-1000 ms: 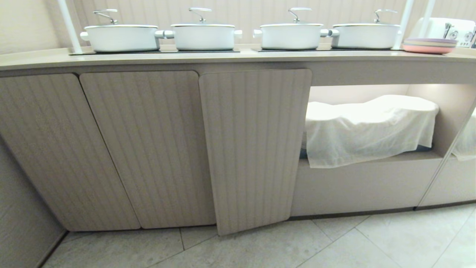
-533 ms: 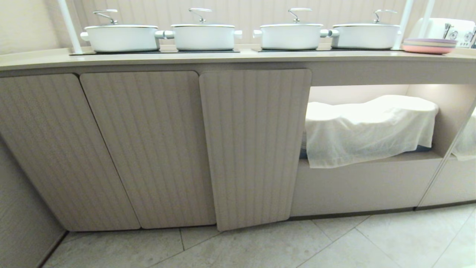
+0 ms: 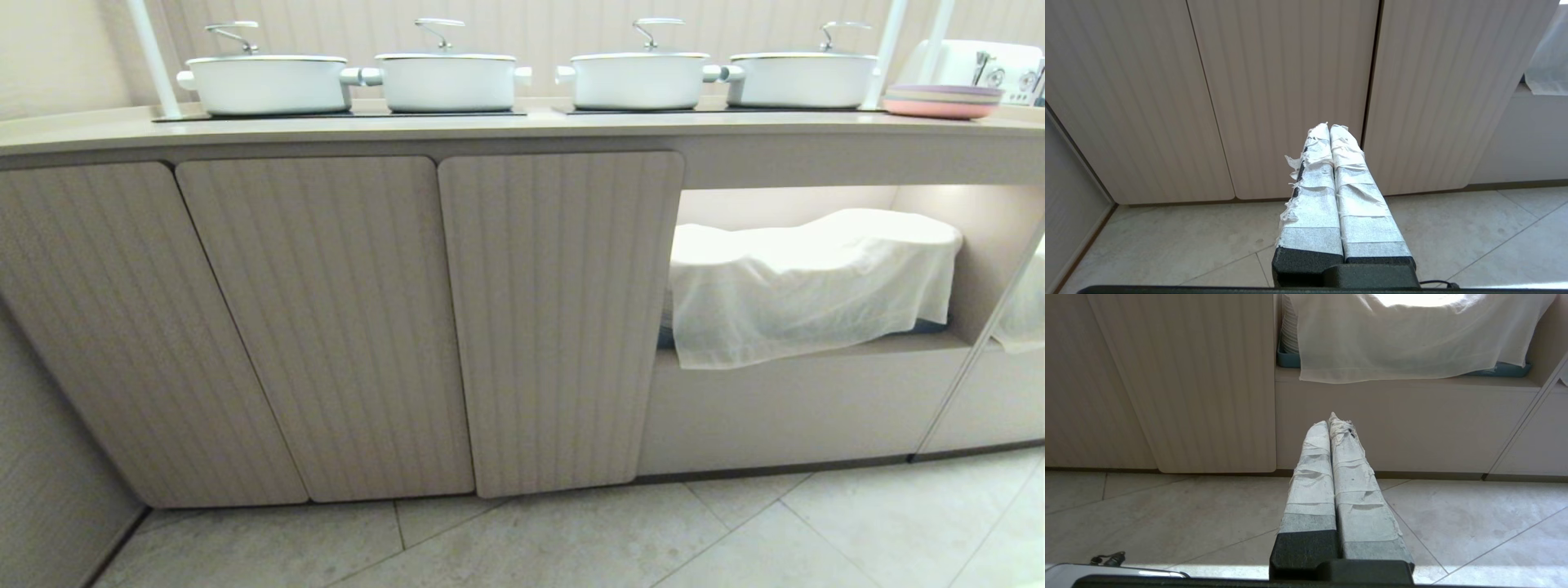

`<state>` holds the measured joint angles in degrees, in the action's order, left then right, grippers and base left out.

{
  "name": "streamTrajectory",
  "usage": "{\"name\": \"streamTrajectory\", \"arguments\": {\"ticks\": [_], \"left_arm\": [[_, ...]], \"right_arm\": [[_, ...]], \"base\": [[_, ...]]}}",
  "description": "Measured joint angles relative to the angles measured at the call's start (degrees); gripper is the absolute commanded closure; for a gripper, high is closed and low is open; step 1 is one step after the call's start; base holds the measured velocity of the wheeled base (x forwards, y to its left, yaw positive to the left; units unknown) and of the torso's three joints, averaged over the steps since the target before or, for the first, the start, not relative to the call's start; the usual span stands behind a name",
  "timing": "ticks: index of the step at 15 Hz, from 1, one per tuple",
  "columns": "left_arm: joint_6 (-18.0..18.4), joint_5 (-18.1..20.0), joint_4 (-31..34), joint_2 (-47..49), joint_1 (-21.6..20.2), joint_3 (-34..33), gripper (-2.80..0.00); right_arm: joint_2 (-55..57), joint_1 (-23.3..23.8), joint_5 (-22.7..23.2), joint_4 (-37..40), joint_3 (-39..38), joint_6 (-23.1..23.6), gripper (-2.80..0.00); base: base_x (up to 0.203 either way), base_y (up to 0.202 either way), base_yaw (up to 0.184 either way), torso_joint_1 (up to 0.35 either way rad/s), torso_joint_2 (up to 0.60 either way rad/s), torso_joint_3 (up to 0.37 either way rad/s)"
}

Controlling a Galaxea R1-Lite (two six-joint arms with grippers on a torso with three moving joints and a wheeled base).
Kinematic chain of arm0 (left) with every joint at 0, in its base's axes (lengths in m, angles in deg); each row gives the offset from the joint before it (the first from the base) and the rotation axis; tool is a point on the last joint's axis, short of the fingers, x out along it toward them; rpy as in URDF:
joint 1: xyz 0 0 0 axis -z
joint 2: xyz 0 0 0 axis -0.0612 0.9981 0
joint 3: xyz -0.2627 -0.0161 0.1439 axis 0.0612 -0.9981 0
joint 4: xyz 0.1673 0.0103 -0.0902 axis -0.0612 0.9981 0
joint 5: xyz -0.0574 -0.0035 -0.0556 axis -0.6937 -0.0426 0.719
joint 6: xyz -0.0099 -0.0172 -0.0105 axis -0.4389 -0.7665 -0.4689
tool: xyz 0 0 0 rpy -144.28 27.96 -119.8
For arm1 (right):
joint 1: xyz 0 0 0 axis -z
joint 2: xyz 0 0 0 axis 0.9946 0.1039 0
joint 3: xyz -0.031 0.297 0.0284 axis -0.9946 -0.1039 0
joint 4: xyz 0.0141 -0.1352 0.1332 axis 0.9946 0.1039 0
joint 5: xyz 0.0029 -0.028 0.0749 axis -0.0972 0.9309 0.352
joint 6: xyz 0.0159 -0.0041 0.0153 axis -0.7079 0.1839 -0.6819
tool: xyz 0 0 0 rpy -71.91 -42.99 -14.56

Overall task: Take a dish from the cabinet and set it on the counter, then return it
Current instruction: Close the cabinet door

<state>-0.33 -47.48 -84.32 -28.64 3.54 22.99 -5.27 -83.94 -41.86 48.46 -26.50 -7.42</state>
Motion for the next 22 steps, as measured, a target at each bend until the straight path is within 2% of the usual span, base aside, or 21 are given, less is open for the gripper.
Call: {"name": "streamTrajectory", "arguments": {"ticks": [14, 22], "left_arm": [[0.0, 0.0, 0.0, 0.0, 0.0, 0.0, 0.00], [0.0, 0.0, 0.0, 0.0, 0.0, 0.0, 0.00]], "right_arm": [[-0.2, 0.0, 0.0, 0.1, 0.0, -0.2, 0.00], [-0.2, 0.0, -0.8, 0.0, 0.0, -2.3, 0.00]], "base": [[0.000, 0.000, 0.000, 0.000, 0.00, 0.000], [0.000, 0.000, 0.000, 0.000, 0.00, 0.000]]}}
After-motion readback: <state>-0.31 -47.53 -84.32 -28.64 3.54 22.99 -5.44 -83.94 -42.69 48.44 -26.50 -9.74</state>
